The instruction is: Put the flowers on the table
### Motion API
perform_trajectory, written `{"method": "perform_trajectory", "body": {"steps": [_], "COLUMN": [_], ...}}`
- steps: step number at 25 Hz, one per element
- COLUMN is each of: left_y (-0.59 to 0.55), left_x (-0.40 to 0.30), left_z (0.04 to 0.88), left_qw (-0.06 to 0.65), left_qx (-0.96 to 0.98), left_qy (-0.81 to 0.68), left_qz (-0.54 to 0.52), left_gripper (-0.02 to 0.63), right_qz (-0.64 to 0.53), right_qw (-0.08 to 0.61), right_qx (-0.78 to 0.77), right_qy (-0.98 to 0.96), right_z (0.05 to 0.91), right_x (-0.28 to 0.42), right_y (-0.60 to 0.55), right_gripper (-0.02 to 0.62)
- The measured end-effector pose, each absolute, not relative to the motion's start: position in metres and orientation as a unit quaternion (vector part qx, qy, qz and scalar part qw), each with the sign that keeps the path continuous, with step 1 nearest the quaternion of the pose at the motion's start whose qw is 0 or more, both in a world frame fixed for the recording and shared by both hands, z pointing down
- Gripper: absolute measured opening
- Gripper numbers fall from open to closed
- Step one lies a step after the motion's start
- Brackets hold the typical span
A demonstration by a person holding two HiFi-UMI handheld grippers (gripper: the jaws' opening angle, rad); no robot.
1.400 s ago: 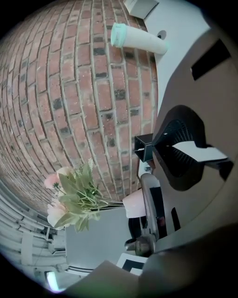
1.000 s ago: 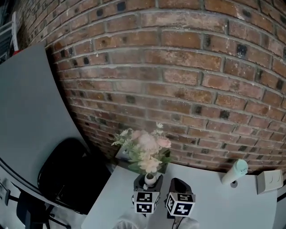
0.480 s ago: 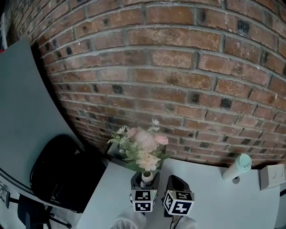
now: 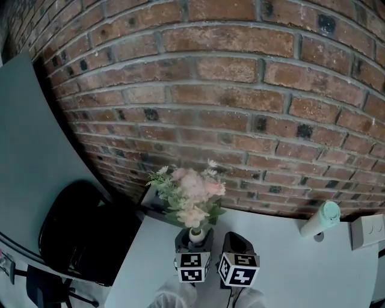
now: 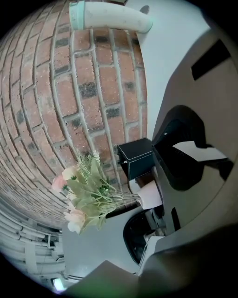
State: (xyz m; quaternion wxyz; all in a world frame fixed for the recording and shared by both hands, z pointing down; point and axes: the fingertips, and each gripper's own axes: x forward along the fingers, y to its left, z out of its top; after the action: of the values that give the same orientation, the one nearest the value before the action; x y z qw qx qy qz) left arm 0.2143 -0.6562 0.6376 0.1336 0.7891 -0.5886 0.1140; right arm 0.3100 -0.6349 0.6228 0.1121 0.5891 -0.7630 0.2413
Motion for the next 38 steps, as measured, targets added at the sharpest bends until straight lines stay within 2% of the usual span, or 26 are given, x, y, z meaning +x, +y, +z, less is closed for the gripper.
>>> {"method": "perform_trajectory", "body": {"steps": [6,30,38], "left_y": [-0.657,-0.653,-0.645], "left_x": [0.216,0.216,0.217], "left_z": [0.638,0.644,0.630], "left_qw": [0.118,0.149,0.153], "left_qx": [0.796,0.799,0.801], "left_qy": [-0.583,-0.570,-0.573], "left_qz": [0.116,0.121,0.079], "left_gripper": [0.278,0.278,0.295], "right_qz": [0.250,0.259,0.262], "right_qw": [0.110,0.112,0.112], "right_qx": [0.592,0.586,0.590], "right_qy": [-0.758,-0.759,-0.756], "right_z": [0.629,0.628,0.626], "right_x": [0.306,0.294,0.296], "right_y": [-0.633,-0.626,-0.623], "right_gripper": [0.023,0.024,0.023]}}
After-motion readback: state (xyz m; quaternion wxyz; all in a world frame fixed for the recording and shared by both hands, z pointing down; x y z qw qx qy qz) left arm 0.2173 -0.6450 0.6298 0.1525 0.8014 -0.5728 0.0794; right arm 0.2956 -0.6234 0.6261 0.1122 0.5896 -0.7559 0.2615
